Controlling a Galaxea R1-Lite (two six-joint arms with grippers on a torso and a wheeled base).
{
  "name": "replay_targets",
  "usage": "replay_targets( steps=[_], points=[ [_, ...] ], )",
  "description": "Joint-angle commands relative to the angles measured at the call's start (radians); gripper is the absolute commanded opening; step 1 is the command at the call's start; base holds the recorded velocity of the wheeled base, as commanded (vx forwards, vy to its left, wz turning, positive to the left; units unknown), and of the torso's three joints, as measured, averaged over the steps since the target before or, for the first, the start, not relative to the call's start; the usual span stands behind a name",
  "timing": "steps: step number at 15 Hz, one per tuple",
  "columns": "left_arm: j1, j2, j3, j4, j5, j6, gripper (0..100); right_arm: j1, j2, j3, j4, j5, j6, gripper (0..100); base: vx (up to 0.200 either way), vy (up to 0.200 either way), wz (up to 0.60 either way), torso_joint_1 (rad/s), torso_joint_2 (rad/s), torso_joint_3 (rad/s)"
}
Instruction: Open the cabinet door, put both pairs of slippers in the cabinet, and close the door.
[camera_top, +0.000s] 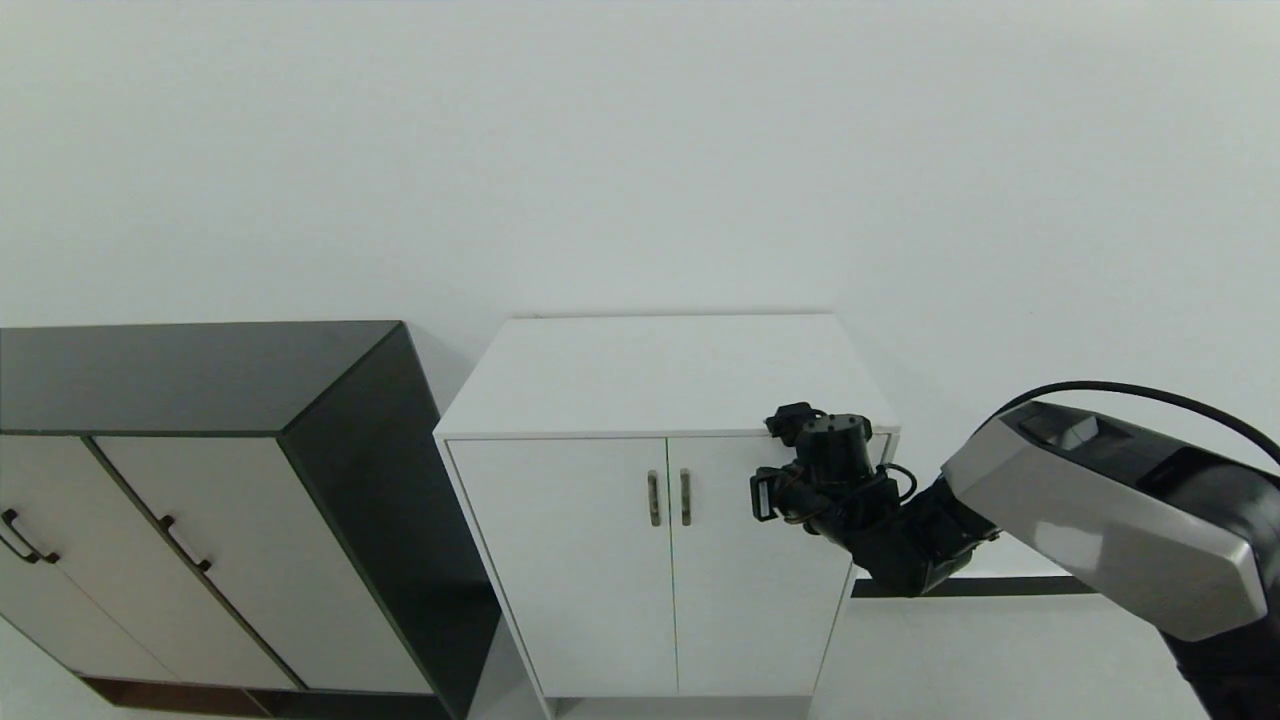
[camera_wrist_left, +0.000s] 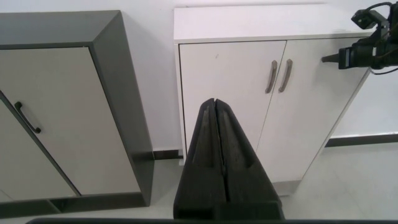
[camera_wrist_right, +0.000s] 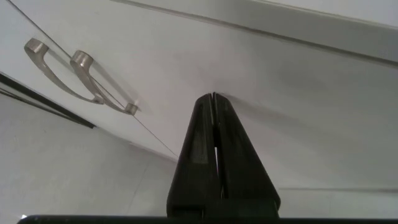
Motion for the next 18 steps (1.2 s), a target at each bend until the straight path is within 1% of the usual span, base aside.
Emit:
replay_targets(
  steps=[1, 3, 6, 9, 10, 11, 12, 13, 15, 16, 17, 18],
  points=[
    [0.0, 0.0, 0.0, 0.0, 0.0, 0.0, 0, 0.004, -0.064, 0.062, -0.017, -0.001, 0.0, 0, 0.0, 0.0, 0.0, 0.0, 0.0, 0.0],
    [0.0, 0.0, 0.0, 0.0, 0.0, 0.0, 0, -0.001, -0.145, 0.166, -0.048, -0.001, 0.0, 0, 0.0, 0.0, 0.0, 0.0, 0.0, 0.0],
    [0.0, 0.0, 0.0, 0.0, 0.0, 0.0, 0, -0.008, -0.308, 0.373, -0.097, -0.004, 0.0, 0, 0.0, 0.0, 0.0, 0.0, 0.0, 0.0],
    [0.0, 0.0, 0.0, 0.0, 0.0, -0.002, 0, -0.053, -0.493, 0.579, -0.119, -0.006, -0.006, 0, 0.0, 0.0, 0.0, 0.0, 0.0, 0.0],
    [0.0, 0.0, 0.0, 0.0, 0.001, -0.009, 0, -0.076, -0.553, 0.642, -0.12, -0.026, -0.007, 0, 0.0, 0.0, 0.0, 0.0, 0.0, 0.0],
    [0.0, 0.0, 0.0, 0.0, 0.001, -0.011, 0, -0.096, -0.597, 0.682, -0.119, -0.07, -0.009, 0, 0.0, 0.0, 0.0, 0.0, 0.0, 0.0],
    [0.0, 0.0, 0.0, 0.0, 0.003, -0.011, 0, -0.116, -0.663, 0.737, -0.117, -0.148, -0.01, 0, 0.0, 0.0, 0.0, 0.0, 0.0, 0.0],
    [0.001, 0.0, 0.0, 0.0, 0.001, -0.011, 0, -0.13, -0.697, 0.769, -0.117, -0.177, -0.012, 0, 0.0, 0.0, 0.0, 0.0, 0.0, 0.0],
    [0.001, 0.0, 0.0, 0.0, 0.001, -0.009, 0, -0.188, -0.852, 0.892, -0.112, -0.197, -0.059, 0, 0.0, 0.0, 0.0, 0.0, 0.0, 0.0],
    [0.0, 0.0, 0.0, 0.0, 0.001, -0.009, 0, -0.196, -0.89, 0.927, -0.112, -0.197, -0.07, 0, 0.0, 0.0, 0.0, 0.0, 0.0, 0.0],
    [0.0, 0.0, 0.0, 0.0, 0.001, -0.009, 0, -0.2, -0.978, 1.001, -0.111, -0.197, -0.093, 0, 0.0, 0.0, 0.0, 0.0, 0.0, 0.0],
    [0.0, 0.0, 0.0, 0.0, 0.001, -0.009, 0, -0.2, -1.021, 1.039, -0.111, -0.197, -0.104, 0, 0.0, 0.0, 0.0, 0.0, 0.0, 0.0]
  ],
)
